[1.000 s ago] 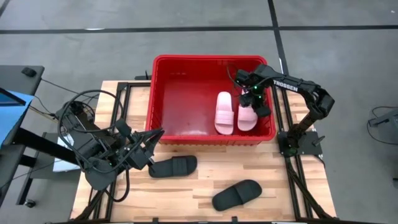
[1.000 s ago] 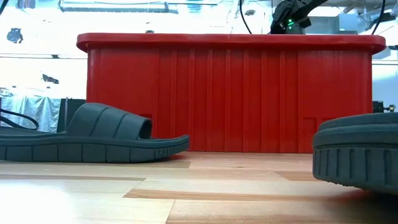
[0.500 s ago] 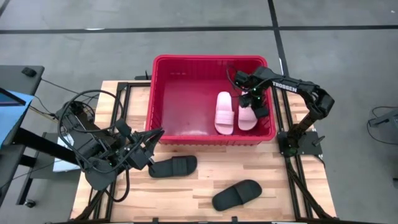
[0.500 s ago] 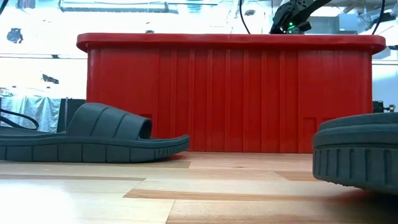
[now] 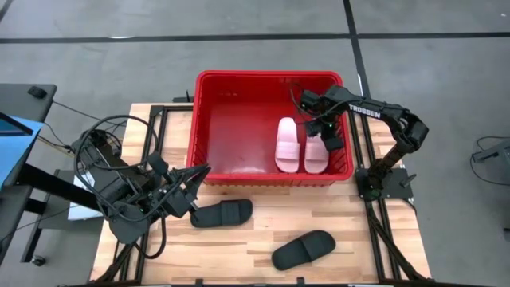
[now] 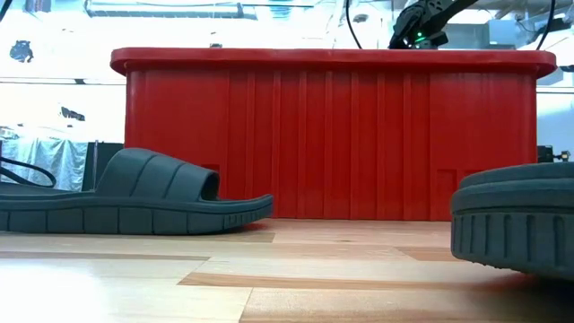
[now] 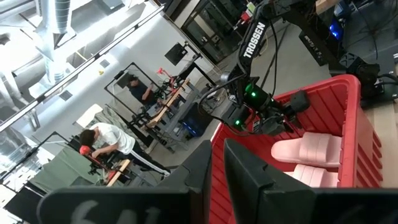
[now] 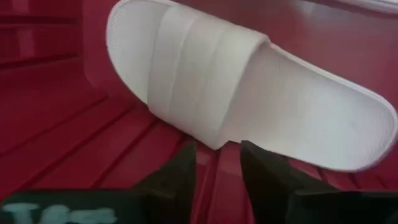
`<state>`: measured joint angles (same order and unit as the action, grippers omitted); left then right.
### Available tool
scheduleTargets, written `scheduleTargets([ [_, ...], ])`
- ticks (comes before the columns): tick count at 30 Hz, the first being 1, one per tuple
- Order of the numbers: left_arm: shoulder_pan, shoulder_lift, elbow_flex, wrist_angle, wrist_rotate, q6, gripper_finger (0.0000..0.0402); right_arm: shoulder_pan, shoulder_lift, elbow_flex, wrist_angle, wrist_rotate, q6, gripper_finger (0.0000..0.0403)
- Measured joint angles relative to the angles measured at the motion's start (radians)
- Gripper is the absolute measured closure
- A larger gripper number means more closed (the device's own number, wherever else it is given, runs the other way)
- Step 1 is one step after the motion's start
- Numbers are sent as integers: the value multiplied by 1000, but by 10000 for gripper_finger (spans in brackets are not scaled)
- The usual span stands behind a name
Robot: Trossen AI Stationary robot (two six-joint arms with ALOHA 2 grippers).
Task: Pick and place slides into bin
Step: Put the left black slide into the bin
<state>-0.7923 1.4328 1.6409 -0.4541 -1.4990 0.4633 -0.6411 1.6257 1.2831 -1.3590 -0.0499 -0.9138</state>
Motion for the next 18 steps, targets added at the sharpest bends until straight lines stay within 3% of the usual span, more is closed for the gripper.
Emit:
scheduleTargets([
  [9,0,0,0,0,0,0,368,0,0,14,3,64,-5,250],
  [18,0,0,0,0,0,1,368,0,0,167,-44,89,-12,252],
])
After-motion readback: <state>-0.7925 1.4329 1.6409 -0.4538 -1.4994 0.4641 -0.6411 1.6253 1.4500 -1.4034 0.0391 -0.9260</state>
